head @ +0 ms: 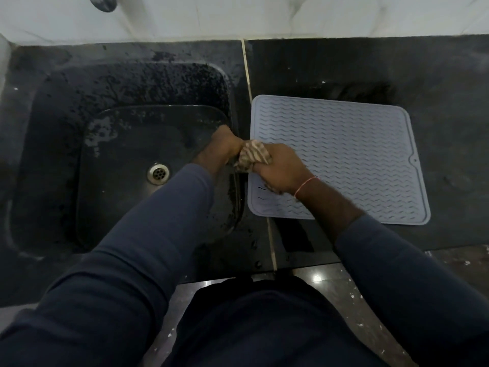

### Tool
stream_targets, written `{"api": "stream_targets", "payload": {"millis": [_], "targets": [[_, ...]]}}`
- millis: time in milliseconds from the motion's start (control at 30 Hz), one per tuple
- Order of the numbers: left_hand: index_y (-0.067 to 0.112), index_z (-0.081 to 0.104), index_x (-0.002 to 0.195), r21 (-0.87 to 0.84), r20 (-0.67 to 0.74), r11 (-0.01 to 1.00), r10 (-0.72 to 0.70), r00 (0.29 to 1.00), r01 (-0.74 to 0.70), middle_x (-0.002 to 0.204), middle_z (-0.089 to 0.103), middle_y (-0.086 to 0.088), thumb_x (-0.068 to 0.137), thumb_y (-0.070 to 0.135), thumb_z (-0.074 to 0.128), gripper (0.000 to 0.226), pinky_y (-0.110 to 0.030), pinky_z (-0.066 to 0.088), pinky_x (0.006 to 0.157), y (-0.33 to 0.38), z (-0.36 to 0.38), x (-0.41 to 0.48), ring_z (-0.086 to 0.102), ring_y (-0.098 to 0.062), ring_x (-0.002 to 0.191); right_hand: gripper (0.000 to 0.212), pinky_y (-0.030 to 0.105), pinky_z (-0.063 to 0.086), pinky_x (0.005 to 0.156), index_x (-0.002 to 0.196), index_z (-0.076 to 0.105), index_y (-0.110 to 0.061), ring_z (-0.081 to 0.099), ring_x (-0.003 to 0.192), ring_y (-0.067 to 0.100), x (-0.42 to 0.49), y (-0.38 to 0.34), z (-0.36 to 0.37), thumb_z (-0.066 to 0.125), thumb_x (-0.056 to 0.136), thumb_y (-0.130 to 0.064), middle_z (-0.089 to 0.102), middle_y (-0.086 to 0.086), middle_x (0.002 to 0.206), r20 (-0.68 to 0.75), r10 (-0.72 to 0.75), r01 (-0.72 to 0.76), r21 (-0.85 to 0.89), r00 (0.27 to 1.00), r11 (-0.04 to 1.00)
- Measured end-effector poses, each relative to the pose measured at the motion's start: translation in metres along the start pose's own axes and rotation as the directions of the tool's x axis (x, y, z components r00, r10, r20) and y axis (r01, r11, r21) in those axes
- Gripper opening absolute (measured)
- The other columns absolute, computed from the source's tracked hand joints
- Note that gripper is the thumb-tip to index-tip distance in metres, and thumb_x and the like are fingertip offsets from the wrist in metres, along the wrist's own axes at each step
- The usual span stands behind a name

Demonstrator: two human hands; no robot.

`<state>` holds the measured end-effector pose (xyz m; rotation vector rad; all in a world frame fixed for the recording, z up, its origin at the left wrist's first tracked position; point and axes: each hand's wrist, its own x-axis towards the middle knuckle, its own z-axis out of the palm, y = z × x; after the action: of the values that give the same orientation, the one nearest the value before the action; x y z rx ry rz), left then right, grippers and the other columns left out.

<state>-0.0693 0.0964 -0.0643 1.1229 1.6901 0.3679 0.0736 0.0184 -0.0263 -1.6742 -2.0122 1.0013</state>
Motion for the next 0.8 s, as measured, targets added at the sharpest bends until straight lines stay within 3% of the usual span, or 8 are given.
{"api": "stream_targets", "payload": {"millis": [67, 167, 333, 500, 567, 633, 700, 800], "targets": [[-0.004, 0.057, 0.121, 0.055, -0.062, 0.999, 0.003, 0.998, 0.000, 0.119, 0.063, -0.022, 0.086, 0.017, 0.060, 0.040, -0.044, 0.054, 0.090, 0.000, 0.000, 0.000, 0.062, -0.037, 0.108, 0.016, 0.028, 0.042, 0.065, 0.083, 0.067, -0.005, 0.062, 0.076, 0.024, 0.008, 0.001, -0.001, 0.060, 0.084, -0.020, 0.069, 0.012, 0.084, -0.051, -0.005, 0.003, -0.039, 0.999, 0.999], [-0.004, 0.057, 0.121, 0.037, -0.059, 0.999, 0.000, 0.998, 0.002, 0.120, 0.063, -0.023, 0.088, 0.017, 0.061, 0.040, -0.042, 0.053, 0.090, -0.002, 0.000, -0.001, 0.061, -0.037, 0.109, 0.013, 0.030, 0.045, 0.067, 0.088, 0.068, -0.008, 0.063, 0.078, 0.026, 0.009, 0.004, 0.012, 0.061, 0.086, -0.019, 0.069, 0.013, 0.086, -0.028, 0.004, -0.006, -0.067, 1.000, 0.998], [0.000, 0.060, 0.120, -0.021, -0.020, 1.000, 0.019, 1.000, -0.019, 0.114, 0.066, -0.017, 0.073, 0.039, 0.080, 0.065, -0.041, 0.054, 0.087, -0.005, -0.001, -0.003, 0.064, -0.032, 0.104, 0.013, 0.033, 0.045, 0.065, 0.084, 0.065, -0.006, 0.062, 0.077, 0.027, 0.001, 0.004, 0.027, 0.060, 0.086, -0.018, 0.067, 0.014, 0.084, -0.093, 0.097, -0.095, 0.020, 0.991, 0.995], [-0.001, 0.062, 0.116, -0.046, -0.002, 0.998, 0.045, 0.999, -0.045, 0.110, 0.068, -0.017, 0.067, 0.041, 0.083, 0.068, -0.043, 0.054, 0.089, -0.006, -0.002, -0.003, 0.066, -0.032, 0.101, 0.019, 0.034, 0.049, 0.062, 0.072, 0.066, -0.014, 0.060, 0.065, 0.016, -0.001, 0.003, 0.032, 0.061, 0.087, -0.023, 0.066, 0.004, 0.070, -0.065, 0.111, -0.103, 0.105, 0.992, 0.989], [0.001, 0.062, 0.116, -0.047, -0.001, 0.998, 0.035, 0.999, -0.035, 0.111, 0.068, -0.016, 0.066, 0.042, 0.083, 0.068, -0.042, 0.055, 0.088, -0.008, 0.000, 0.001, 0.066, -0.030, 0.100, 0.018, 0.031, 0.049, 0.066, 0.079, 0.069, -0.016, 0.063, 0.070, 0.015, -0.001, 0.006, 0.031, 0.061, 0.088, -0.029, 0.069, 0.003, 0.077, -0.096, 0.135, -0.121, 0.144, 0.986, 0.982], [0.004, 0.060, 0.120, -0.086, -0.008, 0.996, 0.003, 1.000, -0.004, 0.114, 0.067, -0.014, 0.050, 0.055, 0.086, 0.090, -0.041, 0.057, 0.085, -0.011, 0.001, 0.010, 0.067, -0.029, 0.098, 0.025, 0.033, 0.050, 0.071, 0.092, 0.070, -0.011, 0.065, 0.080, 0.021, -0.002, 0.008, 0.033, 0.057, 0.090, -0.032, 0.071, 0.007, 0.088, -0.166, 0.148, -0.138, 0.071, 0.975, 0.988], [0.007, 0.057, 0.123, -0.140, -0.005, 0.989, -0.038, 0.999, 0.037, 0.118, 0.066, -0.012, 0.021, 0.066, 0.085, 0.120, -0.042, 0.058, 0.084, -0.020, 0.007, 0.025, 0.066, -0.026, 0.099, 0.022, 0.033, 0.047, 0.066, 0.087, 0.066, -0.008, 0.063, 0.077, 0.024, -0.006, 0.004, 0.036, 0.054, 0.092, -0.026, 0.068, 0.010, 0.084, -0.175, 0.131, -0.127, 0.030, 0.976, 0.991], [0.006, 0.055, 0.126, -0.142, 0.000, 0.987, -0.075, 0.997, 0.075, 0.122, 0.063, -0.011, 0.025, 0.060, 0.087, 0.119, -0.042, 0.057, 0.087, -0.018, 0.005, 0.017, 0.064, -0.027, 0.104, 0.021, 0.033, 0.046, 0.066, 0.085, 0.065, -0.008, 0.061, 0.074, 0.022, -0.010, -0.001, 0.035, 0.054, 0.093, -0.023, 0.068, 0.009, 0.081, -0.113, 0.112, -0.109, 0.028, 0.987, 0.994]]}}
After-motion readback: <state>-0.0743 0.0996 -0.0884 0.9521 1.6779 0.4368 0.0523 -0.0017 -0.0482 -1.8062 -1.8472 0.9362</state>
